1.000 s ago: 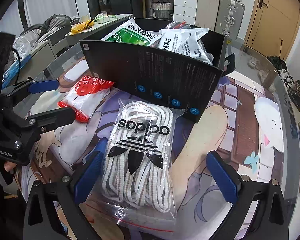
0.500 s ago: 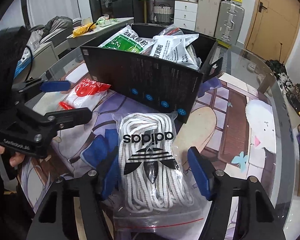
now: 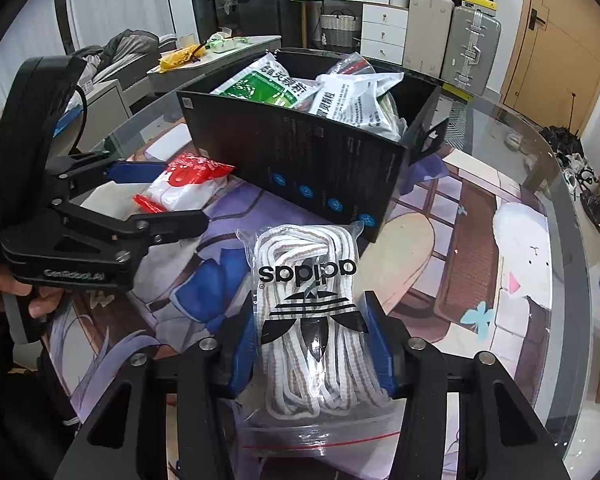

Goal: Organize soft objects
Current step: 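Grasp the adidas lace bag with the right tool while the left tool grasps the red balloon glue bag, then lift the glue bag and lace bag and carry both over the box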

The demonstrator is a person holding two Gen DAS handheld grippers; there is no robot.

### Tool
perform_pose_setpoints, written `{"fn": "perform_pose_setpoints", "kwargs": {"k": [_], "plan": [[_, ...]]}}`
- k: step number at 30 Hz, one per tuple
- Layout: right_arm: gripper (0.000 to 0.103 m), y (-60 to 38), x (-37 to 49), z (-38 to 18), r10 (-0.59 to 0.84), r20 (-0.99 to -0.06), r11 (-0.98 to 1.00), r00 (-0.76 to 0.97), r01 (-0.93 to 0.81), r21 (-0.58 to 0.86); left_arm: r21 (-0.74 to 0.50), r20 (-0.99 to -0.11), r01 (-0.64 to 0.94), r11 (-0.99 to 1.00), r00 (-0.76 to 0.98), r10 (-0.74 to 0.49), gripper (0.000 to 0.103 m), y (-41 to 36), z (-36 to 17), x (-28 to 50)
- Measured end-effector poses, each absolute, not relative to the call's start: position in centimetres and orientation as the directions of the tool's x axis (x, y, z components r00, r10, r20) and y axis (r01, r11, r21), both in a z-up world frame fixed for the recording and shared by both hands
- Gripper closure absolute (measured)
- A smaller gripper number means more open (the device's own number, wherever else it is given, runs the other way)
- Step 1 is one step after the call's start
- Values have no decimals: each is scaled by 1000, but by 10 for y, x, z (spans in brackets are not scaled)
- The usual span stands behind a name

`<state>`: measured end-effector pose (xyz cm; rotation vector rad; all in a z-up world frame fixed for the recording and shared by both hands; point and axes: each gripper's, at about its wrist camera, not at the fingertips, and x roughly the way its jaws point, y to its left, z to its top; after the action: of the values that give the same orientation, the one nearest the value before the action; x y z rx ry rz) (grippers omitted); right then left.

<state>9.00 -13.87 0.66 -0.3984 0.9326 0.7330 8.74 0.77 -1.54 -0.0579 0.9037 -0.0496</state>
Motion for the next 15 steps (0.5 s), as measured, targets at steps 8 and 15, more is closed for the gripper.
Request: {"fn": "perform_pose_setpoints", "kwargs": {"k": [8, 15], "plan": [[56, -142, 84, 20, 420, -814, 689, 400, -725, 0, -76, -771, 6, 997, 634, -63, 49, 13, -13, 85], [56, -148, 83, 35, 449, -790, 691, 419, -723, 9, -72, -744, 24, 997, 665, -70, 49, 9, -6, 73]]}}
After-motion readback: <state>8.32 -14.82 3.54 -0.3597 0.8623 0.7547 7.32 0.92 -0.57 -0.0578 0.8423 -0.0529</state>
